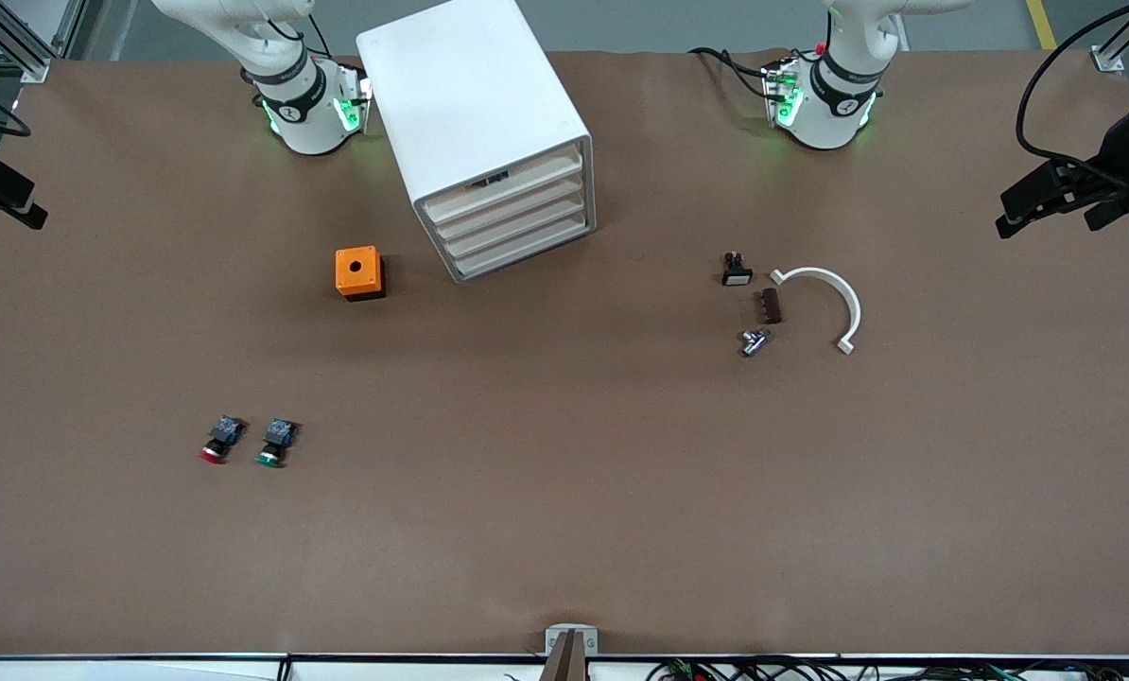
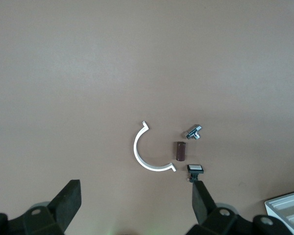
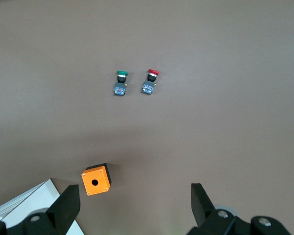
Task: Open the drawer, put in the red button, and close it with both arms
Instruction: 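Move the left gripper toward the white drawer unit's handle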
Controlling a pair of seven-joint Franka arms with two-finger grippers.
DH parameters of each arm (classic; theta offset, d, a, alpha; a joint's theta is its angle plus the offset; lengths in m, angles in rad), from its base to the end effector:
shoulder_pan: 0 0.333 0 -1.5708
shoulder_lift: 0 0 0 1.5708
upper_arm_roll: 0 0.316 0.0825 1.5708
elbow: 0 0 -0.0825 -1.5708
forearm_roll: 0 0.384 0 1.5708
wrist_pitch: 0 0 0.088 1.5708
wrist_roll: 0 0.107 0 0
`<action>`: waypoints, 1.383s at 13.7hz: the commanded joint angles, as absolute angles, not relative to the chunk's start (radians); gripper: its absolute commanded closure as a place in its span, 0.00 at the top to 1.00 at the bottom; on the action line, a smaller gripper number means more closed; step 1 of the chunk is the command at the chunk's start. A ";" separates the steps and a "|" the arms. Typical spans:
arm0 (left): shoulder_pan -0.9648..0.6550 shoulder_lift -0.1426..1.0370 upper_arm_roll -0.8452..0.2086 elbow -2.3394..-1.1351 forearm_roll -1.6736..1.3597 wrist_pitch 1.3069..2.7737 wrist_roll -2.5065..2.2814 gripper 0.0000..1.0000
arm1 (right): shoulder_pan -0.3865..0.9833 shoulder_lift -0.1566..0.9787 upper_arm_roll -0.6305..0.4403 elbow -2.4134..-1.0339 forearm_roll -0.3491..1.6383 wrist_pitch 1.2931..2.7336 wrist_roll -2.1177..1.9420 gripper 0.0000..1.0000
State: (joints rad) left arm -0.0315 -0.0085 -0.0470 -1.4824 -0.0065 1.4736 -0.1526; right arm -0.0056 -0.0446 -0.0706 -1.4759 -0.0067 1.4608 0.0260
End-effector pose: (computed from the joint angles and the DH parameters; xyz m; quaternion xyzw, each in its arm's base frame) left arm 0.5403 -0.0434 0.6619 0.9993 0.0367 -0.0005 0.0030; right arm 0.5266 -0.0421 0.6830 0.9986 -0.0515 0.0146 0.0021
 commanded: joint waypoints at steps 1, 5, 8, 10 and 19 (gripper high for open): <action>-0.025 -0.020 -0.046 -1.496 -0.009 1.486 -0.137 1.00 | -0.009 -0.048 -0.066 -1.468 -0.015 1.460 0.023 1.00; -0.026 -0.002 -0.044 -1.482 -0.008 1.483 -0.132 1.00 | -0.011 -0.048 -0.066 -1.463 -0.015 1.460 0.023 1.00; -0.046 0.026 -0.058 -1.485 -0.006 1.457 -0.086 1.00 | -0.011 -0.048 -0.066 -1.462 -0.017 1.460 0.023 1.00; -0.048 0.058 -0.064 -1.486 -0.008 1.457 -0.057 1.00 | -0.011 -0.048 -0.066 -1.462 -0.017 1.460 0.023 1.00; -0.055 0.291 -0.165 -1.490 -0.351 1.387 0.004 1.00 | -0.052 -0.035 -0.072 -1.454 -0.031 1.492 0.021 1.00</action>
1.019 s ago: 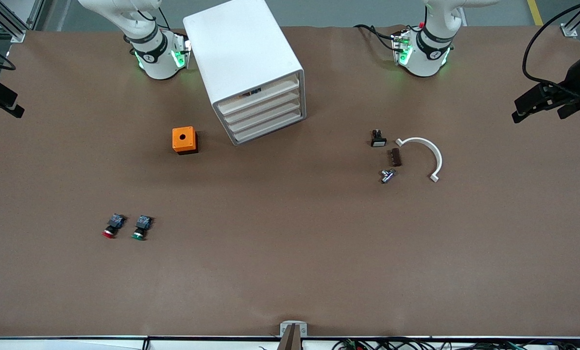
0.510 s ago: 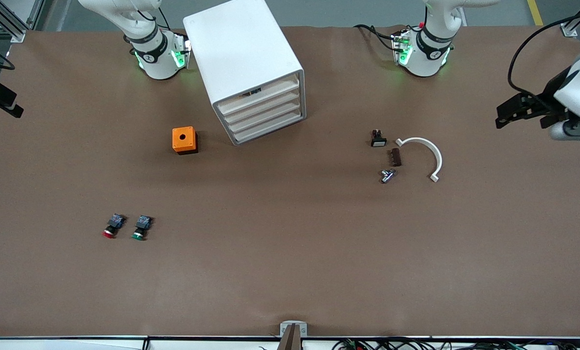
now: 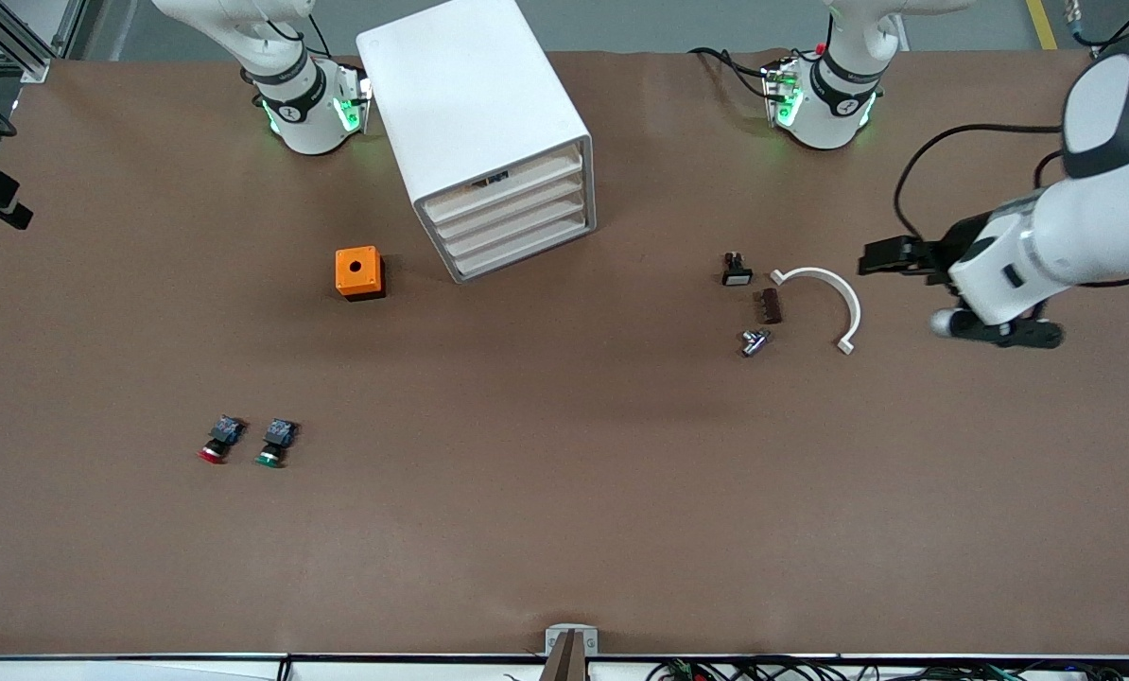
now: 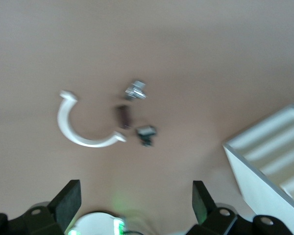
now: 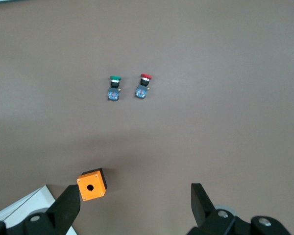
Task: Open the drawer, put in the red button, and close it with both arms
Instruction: 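Move the left gripper toward the white drawer unit's handle, then reach the drawer handle with the left gripper while the right gripper reaches the button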
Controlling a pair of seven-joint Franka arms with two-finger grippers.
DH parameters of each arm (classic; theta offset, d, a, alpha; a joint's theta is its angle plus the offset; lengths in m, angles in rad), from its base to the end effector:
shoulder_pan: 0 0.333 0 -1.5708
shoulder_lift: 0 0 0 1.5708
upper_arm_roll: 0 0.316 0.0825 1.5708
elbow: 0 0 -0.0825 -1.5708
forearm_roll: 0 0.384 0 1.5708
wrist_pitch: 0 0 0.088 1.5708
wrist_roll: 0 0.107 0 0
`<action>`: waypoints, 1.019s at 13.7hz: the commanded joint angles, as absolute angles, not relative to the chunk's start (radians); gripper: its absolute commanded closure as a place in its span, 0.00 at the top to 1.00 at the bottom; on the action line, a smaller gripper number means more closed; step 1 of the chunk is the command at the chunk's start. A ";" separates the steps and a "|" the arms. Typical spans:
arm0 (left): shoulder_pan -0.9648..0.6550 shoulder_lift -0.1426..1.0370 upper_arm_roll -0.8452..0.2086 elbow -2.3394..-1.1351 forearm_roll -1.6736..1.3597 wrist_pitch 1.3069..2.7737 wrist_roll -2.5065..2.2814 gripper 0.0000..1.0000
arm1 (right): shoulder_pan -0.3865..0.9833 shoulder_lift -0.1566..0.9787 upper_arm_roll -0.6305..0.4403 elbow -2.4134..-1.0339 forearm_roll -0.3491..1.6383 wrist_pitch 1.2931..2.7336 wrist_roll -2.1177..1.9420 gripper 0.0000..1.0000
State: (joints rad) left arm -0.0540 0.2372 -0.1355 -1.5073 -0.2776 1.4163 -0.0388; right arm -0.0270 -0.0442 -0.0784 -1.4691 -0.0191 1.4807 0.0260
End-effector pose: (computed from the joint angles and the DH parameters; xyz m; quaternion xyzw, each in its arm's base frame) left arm 0.5809 -0.1366 0.5127 0.9722 -0.0729 -0.1770 0.1349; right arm 0.5270 -0.0591 0.6878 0.9974 -0.0668 0.0275 0.0088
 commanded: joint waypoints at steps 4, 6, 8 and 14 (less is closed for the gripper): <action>-0.055 0.394 -0.254 -1.497 -0.497 1.387 0.069 1.00 | -0.124 0.020 -0.074 -1.459 -0.026 1.525 0.008 1.00; -0.054 0.426 -0.296 -1.529 -0.570 1.390 0.138 1.00 | -0.129 0.081 -0.075 -1.473 -0.026 1.517 0.009 1.00; -0.055 0.478 -0.317 -1.546 -0.629 1.391 0.268 1.00 | -0.133 0.141 -0.075 -1.499 -0.026 1.549 0.011 1.00; -0.061 0.669 -0.365 -1.552 -0.758 1.414 0.508 1.00 | -0.133 0.365 -0.074 -1.583 -0.015 1.852 0.021 1.00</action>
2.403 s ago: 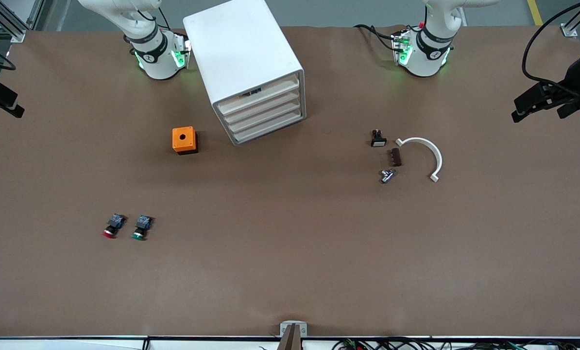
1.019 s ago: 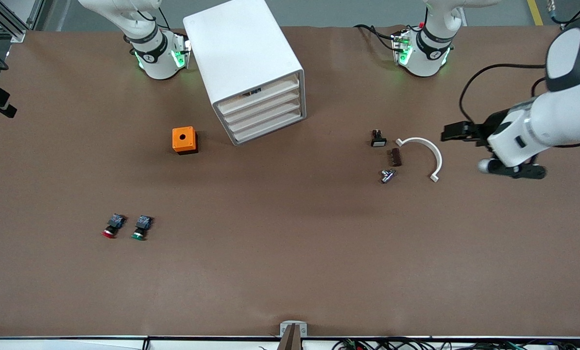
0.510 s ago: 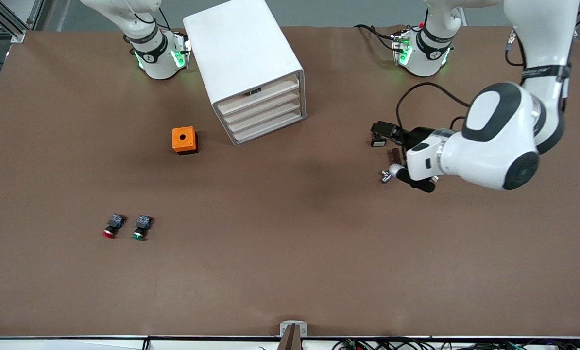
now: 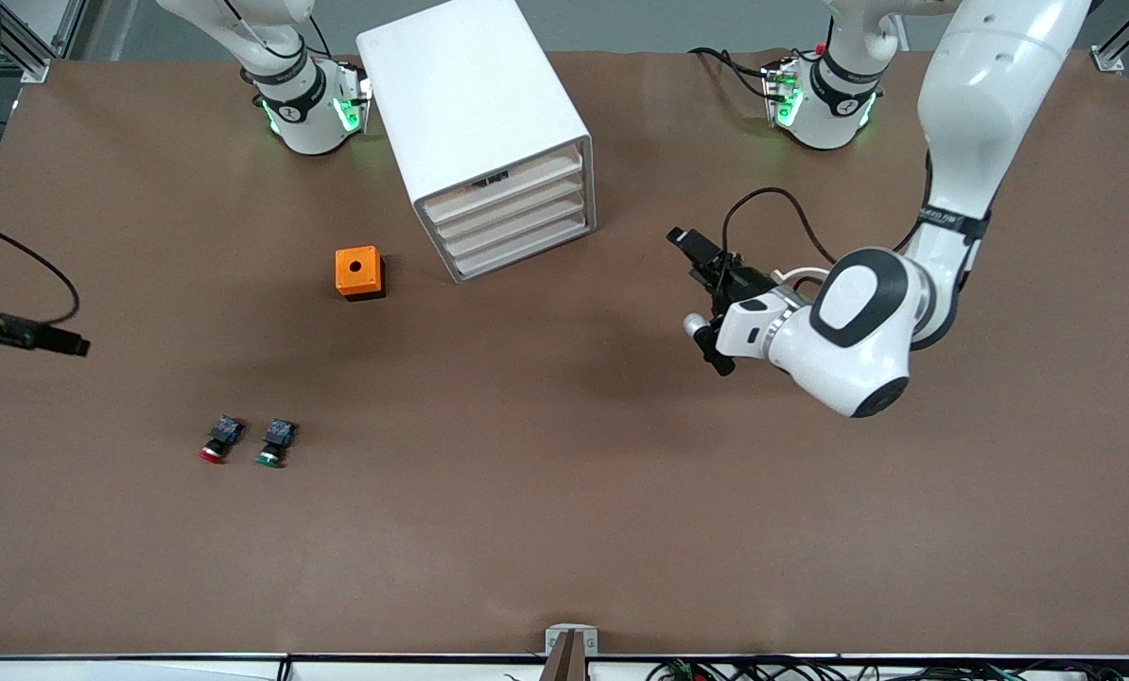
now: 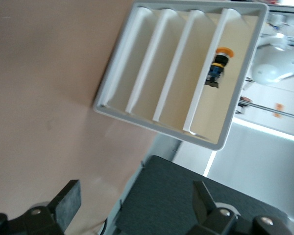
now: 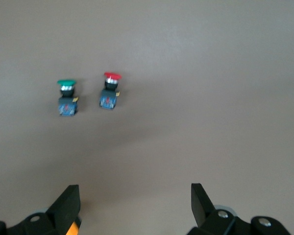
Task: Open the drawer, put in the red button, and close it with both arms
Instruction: 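Reach the drawer handle with the left gripper while the right gripper reaches the button, then hold the handle with the left gripper while the right gripper grasps the button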
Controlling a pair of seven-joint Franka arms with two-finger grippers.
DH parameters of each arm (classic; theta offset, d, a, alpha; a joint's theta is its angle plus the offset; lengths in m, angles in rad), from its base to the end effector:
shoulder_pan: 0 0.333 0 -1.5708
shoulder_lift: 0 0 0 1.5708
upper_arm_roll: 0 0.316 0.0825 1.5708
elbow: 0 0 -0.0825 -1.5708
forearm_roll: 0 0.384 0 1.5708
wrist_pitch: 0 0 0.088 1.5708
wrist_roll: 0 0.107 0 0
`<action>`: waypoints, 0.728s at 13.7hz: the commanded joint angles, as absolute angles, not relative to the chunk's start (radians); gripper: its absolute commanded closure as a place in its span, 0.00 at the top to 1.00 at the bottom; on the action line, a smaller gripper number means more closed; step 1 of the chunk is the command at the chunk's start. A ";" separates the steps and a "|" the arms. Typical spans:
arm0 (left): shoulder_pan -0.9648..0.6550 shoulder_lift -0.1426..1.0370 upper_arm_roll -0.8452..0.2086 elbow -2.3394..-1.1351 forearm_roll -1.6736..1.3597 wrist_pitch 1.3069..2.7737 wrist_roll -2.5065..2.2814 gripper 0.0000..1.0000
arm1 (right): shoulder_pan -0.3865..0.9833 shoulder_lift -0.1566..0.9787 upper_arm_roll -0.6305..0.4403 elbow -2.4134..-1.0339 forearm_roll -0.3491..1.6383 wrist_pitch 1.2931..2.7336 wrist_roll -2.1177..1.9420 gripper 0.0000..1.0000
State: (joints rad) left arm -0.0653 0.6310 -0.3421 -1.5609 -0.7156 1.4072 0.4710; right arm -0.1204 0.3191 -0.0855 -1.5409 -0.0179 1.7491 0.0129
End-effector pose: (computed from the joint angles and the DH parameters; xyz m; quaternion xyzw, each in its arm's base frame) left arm 0.5529 -0.2906 0.3030 0.7796 -0.2937 -0.3241 0.4483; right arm 0.6318 -0.1273 0.4614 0.9927 -0.1055 -0.0567 0.0168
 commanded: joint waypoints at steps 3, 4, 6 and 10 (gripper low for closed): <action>-0.093 0.670 -0.382 -1.640 -0.862 1.494 0.574 1.00 | -0.123 0.416 -0.072 -1.686 -0.011 2.044 0.025 1.00; -0.116 0.670 -0.382 -1.647 -0.883 1.517 0.574 1.00 | -0.117 0.431 -0.072 -1.703 -0.011 2.086 0.031 1.00; -0.172 0.670 -0.382 -1.669 -0.928 1.575 0.574 1.00 | -0.114 0.472 -0.072 -1.727 -0.011 2.178 0.051 1.00; -0.264 0.718 -0.382 -1.672 -1.026 1.680 0.620 1.00 | -0.114 0.532 -0.074 -1.762 -0.011 2.299 0.099 1.00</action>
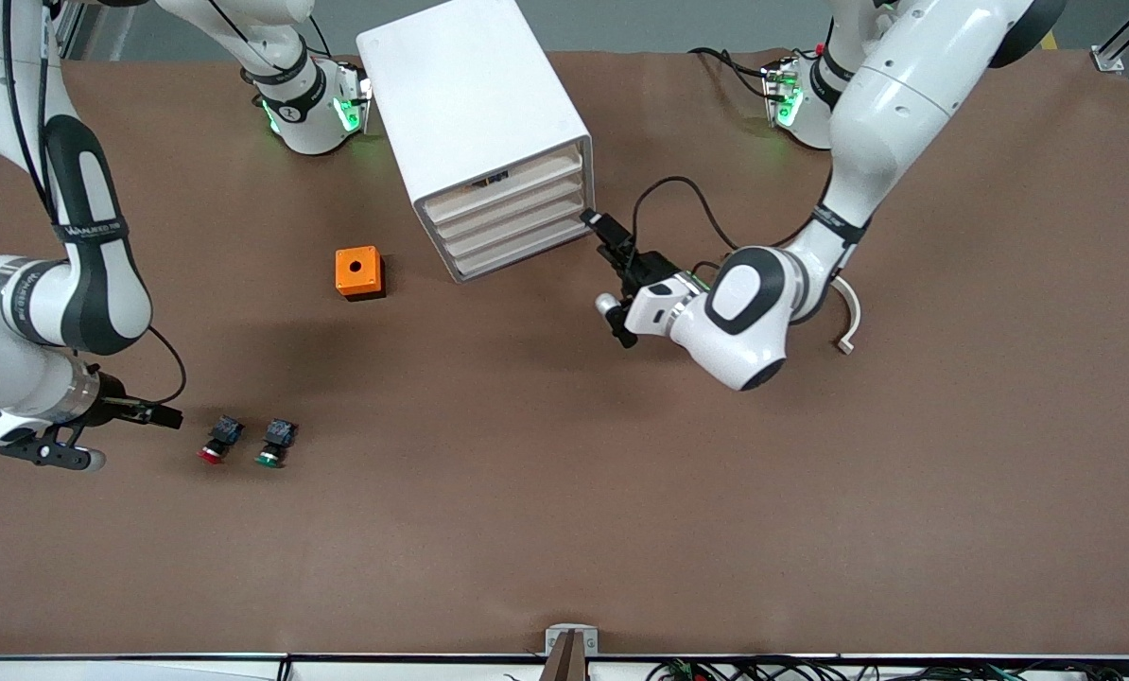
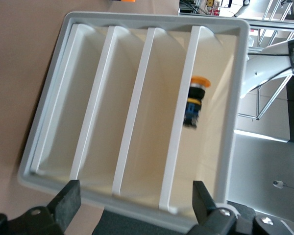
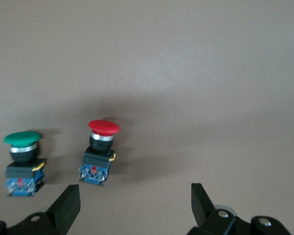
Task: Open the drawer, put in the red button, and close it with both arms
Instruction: 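Hold the handle with the left gripper while the right gripper grasps the button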
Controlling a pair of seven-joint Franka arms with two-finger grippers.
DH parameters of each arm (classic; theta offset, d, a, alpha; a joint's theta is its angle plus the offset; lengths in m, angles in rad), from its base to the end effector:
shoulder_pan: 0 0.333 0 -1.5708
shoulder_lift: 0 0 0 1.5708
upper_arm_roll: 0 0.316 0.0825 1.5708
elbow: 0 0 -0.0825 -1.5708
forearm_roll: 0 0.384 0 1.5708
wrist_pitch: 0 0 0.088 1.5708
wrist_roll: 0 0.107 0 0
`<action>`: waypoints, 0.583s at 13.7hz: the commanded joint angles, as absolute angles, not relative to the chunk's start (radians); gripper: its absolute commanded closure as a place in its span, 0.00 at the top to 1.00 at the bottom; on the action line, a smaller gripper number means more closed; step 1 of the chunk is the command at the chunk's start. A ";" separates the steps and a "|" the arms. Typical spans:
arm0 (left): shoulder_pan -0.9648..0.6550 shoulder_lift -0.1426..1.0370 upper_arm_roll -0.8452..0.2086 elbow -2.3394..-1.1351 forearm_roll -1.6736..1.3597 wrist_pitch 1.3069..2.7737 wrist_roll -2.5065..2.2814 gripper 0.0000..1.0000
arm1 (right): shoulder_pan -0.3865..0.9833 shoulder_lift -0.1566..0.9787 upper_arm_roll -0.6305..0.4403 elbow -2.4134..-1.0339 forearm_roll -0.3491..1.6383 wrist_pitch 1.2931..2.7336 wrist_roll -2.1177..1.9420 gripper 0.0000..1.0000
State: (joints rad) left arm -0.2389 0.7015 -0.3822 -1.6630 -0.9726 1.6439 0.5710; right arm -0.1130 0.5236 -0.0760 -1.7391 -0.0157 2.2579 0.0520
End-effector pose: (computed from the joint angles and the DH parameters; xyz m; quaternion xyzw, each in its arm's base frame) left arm 0.4832 -0.4127 0.2436 0.7385 -0.2791 -0.3081 0.5308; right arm 0.6543 -0.1209 0.2774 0.9936 -0.1102 -0.0035 0.0249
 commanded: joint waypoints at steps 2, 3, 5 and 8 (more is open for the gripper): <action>-0.290 0.744 -0.382 -1.671 -1.080 1.707 0.667 1.00 | -0.101 0.548 -0.072 -1.787 -0.011 2.362 0.127 1.00; -0.304 0.749 -0.382 -1.671 -1.101 1.713 0.686 1.00 | -0.100 0.563 -0.069 -1.796 -0.009 2.391 0.174 1.00; -0.310 0.771 -0.382 -1.666 -1.127 1.715 0.721 1.00 | -0.078 0.590 -0.069 -1.801 -0.009 2.425 0.257 1.00; -0.342 0.790 -0.382 -1.667 -1.169 1.724 0.759 1.00 | -0.072 0.618 -0.064 -1.798 0.008 2.442 0.323 1.00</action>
State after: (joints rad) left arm -0.3161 0.7771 -0.3822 -1.6695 -1.1258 1.7072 0.7187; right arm -0.0767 0.6083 -0.0679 -1.7981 -0.0123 2.4274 0.2745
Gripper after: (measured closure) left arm 0.000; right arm 0.000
